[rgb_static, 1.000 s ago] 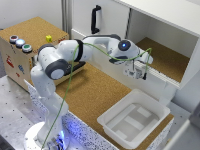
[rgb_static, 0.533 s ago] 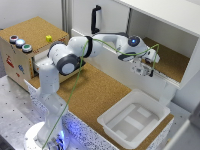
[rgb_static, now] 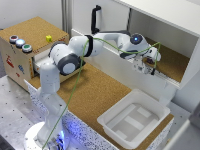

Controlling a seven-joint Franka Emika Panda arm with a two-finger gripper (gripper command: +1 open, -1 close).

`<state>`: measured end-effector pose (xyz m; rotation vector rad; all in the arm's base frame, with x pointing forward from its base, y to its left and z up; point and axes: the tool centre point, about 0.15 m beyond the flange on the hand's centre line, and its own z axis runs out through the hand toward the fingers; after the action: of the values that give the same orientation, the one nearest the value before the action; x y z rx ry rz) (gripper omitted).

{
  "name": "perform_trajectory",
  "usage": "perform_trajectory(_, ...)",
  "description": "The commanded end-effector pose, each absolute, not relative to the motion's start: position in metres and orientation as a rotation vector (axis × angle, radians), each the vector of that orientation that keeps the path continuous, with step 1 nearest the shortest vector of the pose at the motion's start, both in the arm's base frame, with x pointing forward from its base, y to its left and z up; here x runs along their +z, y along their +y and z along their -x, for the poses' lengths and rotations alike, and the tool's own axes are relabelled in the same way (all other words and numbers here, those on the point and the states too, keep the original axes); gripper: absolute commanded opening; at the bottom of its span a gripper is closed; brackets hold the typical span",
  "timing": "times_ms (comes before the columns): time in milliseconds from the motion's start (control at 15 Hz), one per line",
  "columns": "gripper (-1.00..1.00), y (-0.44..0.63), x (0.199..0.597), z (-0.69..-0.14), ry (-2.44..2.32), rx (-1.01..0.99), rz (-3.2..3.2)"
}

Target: Place the purple block inside the right cabinet

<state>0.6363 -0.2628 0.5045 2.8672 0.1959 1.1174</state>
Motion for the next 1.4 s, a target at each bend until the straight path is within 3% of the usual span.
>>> perform_trajectory(0, 1.00, -0.239, 0.511, -0.561, 0.188, 1.196, -2.782)
perform_trajectory(733, 1.00, -0.206, 0.441, -0.471, 0.236, 0.822, -2.906)
perform_trajectory(1333, 1.00, -0.075, 0.393, -0.416, 0.639, 0.585, -2.927)
